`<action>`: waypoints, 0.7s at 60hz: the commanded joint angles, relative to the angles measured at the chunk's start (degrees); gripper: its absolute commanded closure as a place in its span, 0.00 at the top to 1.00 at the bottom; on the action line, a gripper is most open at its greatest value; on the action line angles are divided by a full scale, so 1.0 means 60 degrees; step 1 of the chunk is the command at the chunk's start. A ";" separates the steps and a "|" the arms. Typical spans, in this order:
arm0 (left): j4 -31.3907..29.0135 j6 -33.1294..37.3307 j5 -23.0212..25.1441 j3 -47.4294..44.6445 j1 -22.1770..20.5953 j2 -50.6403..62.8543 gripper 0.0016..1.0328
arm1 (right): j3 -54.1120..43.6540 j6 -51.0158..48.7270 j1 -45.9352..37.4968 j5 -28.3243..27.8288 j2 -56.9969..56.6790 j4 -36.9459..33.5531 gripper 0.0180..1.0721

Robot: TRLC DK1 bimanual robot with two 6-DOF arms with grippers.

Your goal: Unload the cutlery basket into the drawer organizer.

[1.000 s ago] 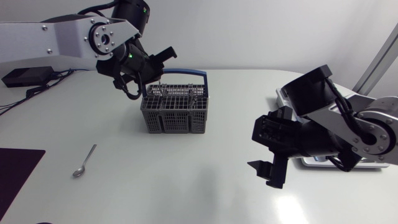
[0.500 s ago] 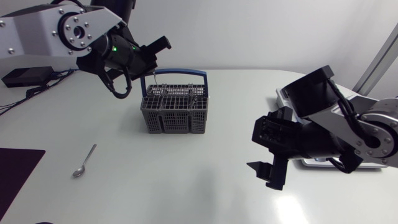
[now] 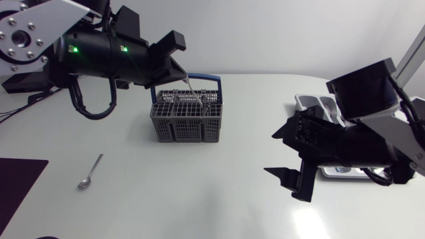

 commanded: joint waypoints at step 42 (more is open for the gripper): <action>-0.0469 0.1988 0.3379 -0.0342 -0.1708 0.1410 0.04 | 0.0570 0.0838 -0.0571 -0.3284 0.0489 -0.0350 0.83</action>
